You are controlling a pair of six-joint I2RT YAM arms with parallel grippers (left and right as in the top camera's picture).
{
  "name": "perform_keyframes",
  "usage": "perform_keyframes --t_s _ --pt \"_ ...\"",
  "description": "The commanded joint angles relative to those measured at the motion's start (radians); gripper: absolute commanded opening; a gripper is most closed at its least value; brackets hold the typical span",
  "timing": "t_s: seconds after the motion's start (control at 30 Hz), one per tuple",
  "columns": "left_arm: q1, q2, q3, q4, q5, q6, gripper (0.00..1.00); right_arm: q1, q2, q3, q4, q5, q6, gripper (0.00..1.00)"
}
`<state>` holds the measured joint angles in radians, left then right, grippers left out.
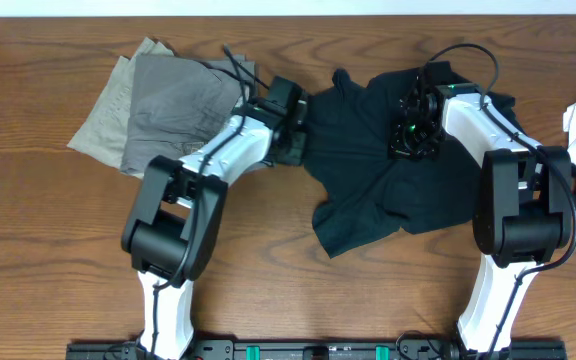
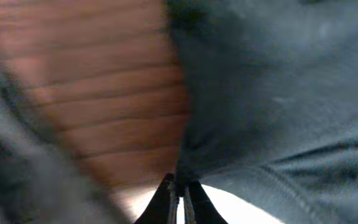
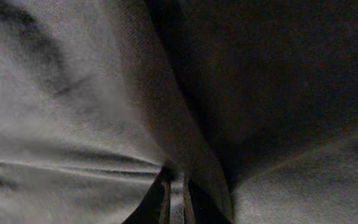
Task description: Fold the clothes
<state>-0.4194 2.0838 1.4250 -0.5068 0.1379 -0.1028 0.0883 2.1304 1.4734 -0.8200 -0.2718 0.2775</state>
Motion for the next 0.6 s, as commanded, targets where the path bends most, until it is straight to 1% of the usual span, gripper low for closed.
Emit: perform_keyframes --t_s 0.0,0.17,0.23,0.33,0.37,0.4,0.43,0.47,0.5,0.57 --pt "0.024 -0.078 0.007 -0.016 -0.090 0.043 0.06 -0.007 0.028 -0.018 -0.002 0.081 -0.013 0.09" --pt "0.029 -0.090 0.008 -0.008 -0.182 0.059 0.06 -0.007 0.028 -0.018 -0.002 0.085 -0.013 0.09" --pt "0.029 -0.090 0.008 -0.008 -0.184 0.084 0.06 -0.007 0.028 -0.018 -0.002 0.085 -0.013 0.09" --pt "0.030 -0.090 0.008 -0.005 -0.206 0.084 0.07 -0.007 0.028 -0.018 -0.002 0.085 -0.013 0.09" --pt "0.030 -0.090 0.008 -0.002 -0.207 0.084 0.17 -0.007 0.028 -0.018 -0.002 0.085 -0.013 0.09" --pt "0.030 -0.090 0.008 -0.001 -0.205 0.082 0.46 -0.007 0.028 -0.018 -0.002 0.085 -0.013 0.10" --pt "0.029 -0.090 0.008 -0.002 -0.200 0.079 0.59 -0.007 0.028 -0.018 -0.002 0.085 -0.013 0.10" --pt "0.029 -0.090 0.008 -0.007 -0.187 0.076 0.66 -0.007 0.028 -0.018 -0.002 0.085 -0.013 0.12" --pt "0.029 -0.090 0.008 -0.019 -0.152 0.074 0.69 -0.007 0.028 -0.018 -0.002 0.085 -0.013 0.15" --pt "0.029 -0.090 0.008 -0.056 -0.034 0.072 0.70 -0.007 0.028 -0.018 -0.002 0.085 -0.013 0.18"
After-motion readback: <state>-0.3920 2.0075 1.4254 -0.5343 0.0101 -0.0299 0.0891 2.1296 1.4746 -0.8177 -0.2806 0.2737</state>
